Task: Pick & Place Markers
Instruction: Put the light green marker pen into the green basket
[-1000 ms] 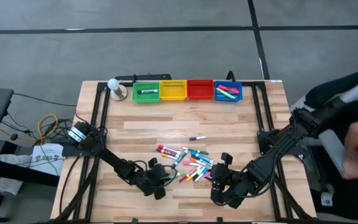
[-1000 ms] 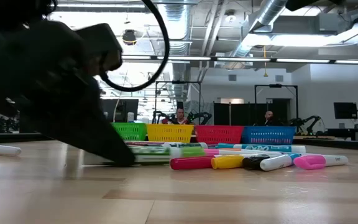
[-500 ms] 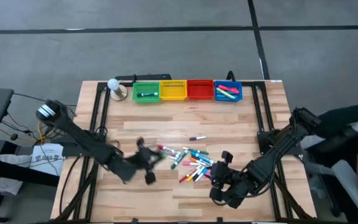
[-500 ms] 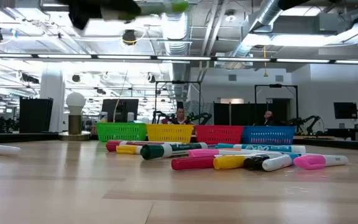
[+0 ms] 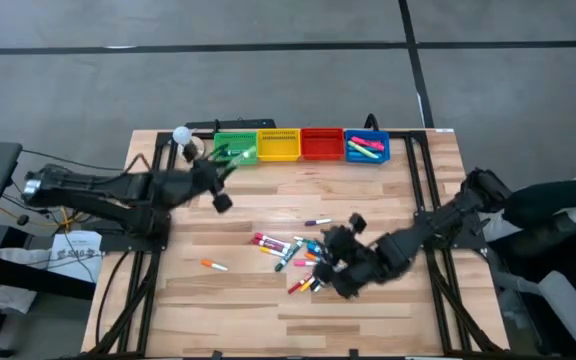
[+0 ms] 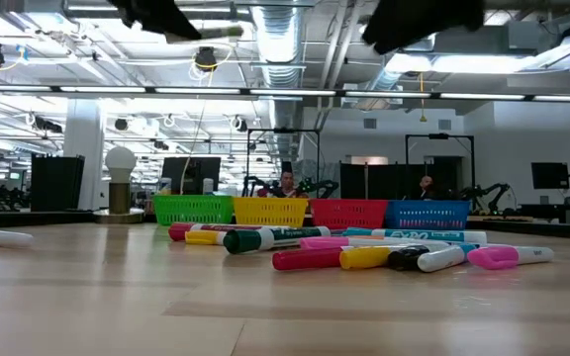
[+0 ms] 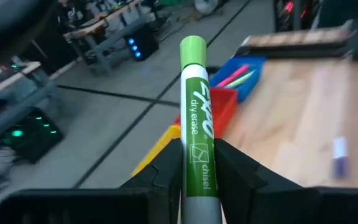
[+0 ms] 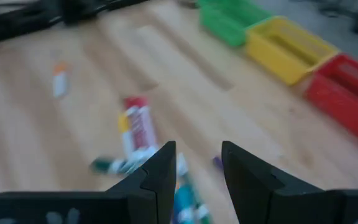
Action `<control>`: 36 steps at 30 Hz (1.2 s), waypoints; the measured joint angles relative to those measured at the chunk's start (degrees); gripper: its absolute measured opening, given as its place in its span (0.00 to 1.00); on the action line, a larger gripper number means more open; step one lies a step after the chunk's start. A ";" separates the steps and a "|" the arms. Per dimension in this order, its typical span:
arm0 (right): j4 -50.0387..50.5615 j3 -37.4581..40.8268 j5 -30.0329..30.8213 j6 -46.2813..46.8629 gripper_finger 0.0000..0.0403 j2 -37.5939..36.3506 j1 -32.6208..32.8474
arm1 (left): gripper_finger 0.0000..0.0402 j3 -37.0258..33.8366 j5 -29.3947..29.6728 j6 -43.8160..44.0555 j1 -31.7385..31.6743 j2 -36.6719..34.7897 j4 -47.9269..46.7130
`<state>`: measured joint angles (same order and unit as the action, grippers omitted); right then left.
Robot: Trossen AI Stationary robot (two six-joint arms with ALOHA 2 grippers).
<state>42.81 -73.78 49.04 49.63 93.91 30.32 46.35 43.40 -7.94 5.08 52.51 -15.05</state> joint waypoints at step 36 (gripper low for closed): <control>-2.09 0.00 -4.53 2.91 0.29 0.21 -15.35 | 0.21 -9.97 -46.59 -32.31 -51.48 26.18 11.72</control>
<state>40.72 -73.78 44.51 52.53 94.13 14.97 36.38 -3.19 -40.25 -46.39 78.70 -3.33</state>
